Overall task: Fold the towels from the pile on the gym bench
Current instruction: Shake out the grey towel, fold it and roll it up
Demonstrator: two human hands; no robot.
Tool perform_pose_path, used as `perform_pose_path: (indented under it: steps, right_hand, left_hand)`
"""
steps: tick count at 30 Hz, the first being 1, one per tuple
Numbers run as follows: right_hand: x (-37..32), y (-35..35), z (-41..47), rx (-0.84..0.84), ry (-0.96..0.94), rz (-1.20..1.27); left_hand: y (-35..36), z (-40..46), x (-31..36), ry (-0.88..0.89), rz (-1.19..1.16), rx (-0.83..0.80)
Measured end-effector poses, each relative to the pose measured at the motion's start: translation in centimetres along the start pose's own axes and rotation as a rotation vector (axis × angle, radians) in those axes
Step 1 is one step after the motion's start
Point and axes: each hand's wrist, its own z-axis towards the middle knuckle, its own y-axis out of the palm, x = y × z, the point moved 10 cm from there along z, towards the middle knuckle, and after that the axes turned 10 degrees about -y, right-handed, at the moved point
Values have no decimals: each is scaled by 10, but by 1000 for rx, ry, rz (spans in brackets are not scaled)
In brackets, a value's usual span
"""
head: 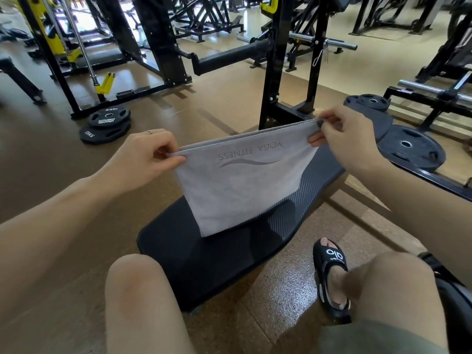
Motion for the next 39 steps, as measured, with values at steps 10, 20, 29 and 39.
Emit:
perform_pose_path:
  steps: [10,20,29,39]
  right_hand:
    - [4,-1,2,6,48,33]
    - [10,0,5,-16,82,8]
    - [18,13,7,15,113,35]
    - [34,28,25,-33,133,117]
  left_hand:
    - [1,1,-2,-4,-32,27]
    - [-10,0,-22,-241,-137,106]
    - [-6,9,-16,-179,1,124]
    - [-4,13,-28,-145,5,142]
